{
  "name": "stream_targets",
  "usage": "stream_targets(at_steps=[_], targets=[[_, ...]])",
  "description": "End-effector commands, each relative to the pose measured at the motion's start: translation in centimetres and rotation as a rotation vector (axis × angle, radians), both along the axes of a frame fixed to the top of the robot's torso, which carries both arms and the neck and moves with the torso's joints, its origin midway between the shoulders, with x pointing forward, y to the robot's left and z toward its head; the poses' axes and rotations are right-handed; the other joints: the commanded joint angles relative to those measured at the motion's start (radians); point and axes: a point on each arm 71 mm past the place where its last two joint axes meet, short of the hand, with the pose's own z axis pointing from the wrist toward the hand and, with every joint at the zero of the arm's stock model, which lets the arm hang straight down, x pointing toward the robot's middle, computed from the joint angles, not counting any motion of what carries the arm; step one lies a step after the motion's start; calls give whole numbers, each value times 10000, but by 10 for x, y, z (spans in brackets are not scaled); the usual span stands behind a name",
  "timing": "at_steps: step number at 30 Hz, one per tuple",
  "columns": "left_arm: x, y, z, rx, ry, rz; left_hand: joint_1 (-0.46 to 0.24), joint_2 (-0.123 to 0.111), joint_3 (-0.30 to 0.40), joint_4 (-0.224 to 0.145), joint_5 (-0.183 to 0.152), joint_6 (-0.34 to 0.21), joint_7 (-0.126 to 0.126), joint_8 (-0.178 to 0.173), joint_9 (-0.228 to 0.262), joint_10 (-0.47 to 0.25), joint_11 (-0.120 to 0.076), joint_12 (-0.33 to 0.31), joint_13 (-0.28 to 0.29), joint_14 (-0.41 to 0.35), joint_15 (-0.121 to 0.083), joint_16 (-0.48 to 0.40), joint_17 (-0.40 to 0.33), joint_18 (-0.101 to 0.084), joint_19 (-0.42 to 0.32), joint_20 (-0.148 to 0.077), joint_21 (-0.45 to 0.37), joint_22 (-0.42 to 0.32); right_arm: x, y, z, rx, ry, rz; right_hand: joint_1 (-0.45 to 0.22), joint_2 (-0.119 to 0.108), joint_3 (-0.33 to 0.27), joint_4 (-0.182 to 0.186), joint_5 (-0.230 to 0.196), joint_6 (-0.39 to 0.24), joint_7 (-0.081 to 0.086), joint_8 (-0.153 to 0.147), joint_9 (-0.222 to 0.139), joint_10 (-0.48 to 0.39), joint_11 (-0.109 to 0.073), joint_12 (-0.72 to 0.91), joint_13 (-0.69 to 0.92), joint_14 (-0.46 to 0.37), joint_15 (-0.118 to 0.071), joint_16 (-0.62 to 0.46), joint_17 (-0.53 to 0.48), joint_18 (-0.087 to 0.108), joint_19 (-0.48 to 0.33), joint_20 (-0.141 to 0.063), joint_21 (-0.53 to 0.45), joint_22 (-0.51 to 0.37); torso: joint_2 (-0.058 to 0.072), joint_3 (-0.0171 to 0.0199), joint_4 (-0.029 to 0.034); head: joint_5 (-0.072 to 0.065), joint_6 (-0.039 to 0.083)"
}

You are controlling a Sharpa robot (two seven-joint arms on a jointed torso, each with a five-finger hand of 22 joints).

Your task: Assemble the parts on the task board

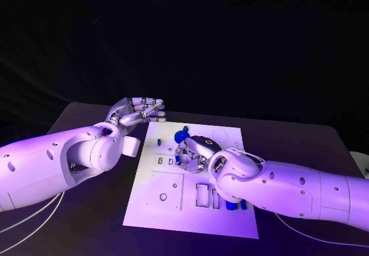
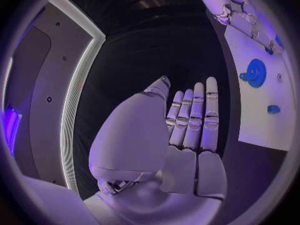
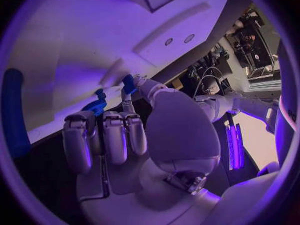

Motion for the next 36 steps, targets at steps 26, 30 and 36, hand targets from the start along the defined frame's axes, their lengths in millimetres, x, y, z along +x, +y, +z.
stream_targets(at_steps=[26, 30, 36], targets=[[0, 0, 1, -68, 30, -141, -17, -23, 70, -2, -40, -7, 19, -44, -11, 29, -7, -74, 8, -54, -35, -39, 24, 93, -66, -1, 66, 17, 2, 3, -9, -596, -66, 137, -202, -110, -26, 71, -40, 45, -144, 450, 455, 1044, -65, 22, 2628, 1056, -56, 40, 2615, -144, 1066, -84, 44, 2631, -8, 3, 9, 7, -95], [0, 0, 1, -63, 40, -136, -17, -23, 70, -2, -40, -7, 19, -44, -11, 29, -7, -74, 8, -54, -35, -39, 24, 93, -66, -1, 66, 17, 2, 2, -9, -628, -49, 120, -247, -152, -34, 83, -69, 9, -134, 444, 454, 1044, -58, 22, 2628, 1055, -53, 38, 2607, -144, 1066, -85, 44, 2631, -4, 4, -1, -4, -93], [0, 0, 1, -60, 48, -136, -17, -23, 70, -2, -40, -7, 19, -44, -11, 29, -7, -74, 8, -54, -35, -39, 24, 93, -66, -1, 66, 17, 2, 2, -10, -657, -30, 118, -316, -230, -49, 101, -100, -56, -109, 427, 446, 1044, -39, 22, 2628, 1053, -43, 36, 2600, -144, 1066, -81, 44, 2631, -4, 12, 1, 4, -95]])
